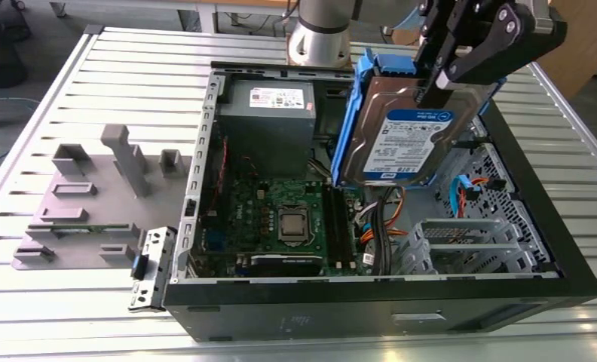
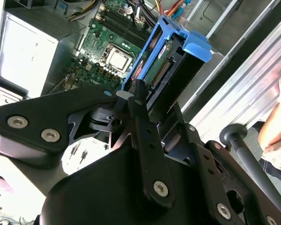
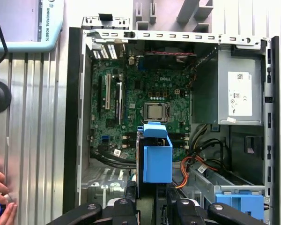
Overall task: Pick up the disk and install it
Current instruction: 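Pick up the disk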
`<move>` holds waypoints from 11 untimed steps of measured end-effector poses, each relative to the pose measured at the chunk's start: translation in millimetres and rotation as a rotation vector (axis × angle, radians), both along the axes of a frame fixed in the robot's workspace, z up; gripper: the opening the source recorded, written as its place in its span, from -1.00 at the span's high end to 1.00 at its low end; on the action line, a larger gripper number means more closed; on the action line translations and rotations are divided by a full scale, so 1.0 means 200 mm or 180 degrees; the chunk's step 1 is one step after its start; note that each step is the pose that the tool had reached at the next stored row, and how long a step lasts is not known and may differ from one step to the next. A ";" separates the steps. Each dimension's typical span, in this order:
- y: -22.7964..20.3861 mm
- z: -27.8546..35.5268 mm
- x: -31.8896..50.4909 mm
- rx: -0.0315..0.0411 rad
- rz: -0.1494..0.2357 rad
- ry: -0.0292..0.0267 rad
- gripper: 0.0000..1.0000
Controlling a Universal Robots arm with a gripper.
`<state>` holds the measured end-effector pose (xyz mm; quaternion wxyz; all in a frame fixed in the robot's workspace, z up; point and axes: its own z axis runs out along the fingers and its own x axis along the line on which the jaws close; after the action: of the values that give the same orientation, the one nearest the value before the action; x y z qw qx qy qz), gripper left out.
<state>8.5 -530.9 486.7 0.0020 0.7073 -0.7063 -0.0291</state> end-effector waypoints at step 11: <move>-0.134 -0.007 0.000 0.0000 0.0000 0.0000 0.30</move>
<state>8.5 -557.7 485.4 0.0020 0.7073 -0.7063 -0.0291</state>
